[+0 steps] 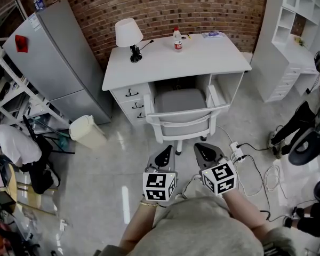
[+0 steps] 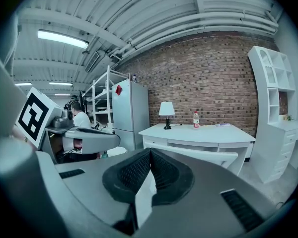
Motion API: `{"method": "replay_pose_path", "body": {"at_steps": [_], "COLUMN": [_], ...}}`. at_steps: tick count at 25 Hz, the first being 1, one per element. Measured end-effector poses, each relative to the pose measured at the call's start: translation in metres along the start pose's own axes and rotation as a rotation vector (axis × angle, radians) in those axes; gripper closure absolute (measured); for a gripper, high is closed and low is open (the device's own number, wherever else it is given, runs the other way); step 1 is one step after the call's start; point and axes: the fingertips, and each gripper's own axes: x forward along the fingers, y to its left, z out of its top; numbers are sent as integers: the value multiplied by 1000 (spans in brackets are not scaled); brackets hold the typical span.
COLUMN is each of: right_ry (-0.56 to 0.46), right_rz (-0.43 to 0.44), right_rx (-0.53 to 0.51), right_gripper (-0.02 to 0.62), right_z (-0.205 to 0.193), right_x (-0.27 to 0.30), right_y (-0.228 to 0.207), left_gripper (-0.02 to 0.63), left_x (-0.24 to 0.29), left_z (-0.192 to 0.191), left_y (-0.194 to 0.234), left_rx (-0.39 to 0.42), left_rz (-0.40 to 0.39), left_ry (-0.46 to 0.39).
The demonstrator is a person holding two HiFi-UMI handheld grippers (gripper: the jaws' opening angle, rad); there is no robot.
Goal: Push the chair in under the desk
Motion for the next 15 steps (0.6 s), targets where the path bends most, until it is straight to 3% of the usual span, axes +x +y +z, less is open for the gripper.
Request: {"method": "replay_pose_path", "body": {"at_steps": [15], "right_ry": [-26], "right_rz": [12], "right_rx": [11], "right_gripper": [588], "right_z": [4], "right_x": [-2], "right_y": [5], "left_gripper": [595], "left_x": [-5], "left_z": [5], "left_y": [-1], "left_rx": [14], "left_rz": [-4], "left_ry": [-9]}}
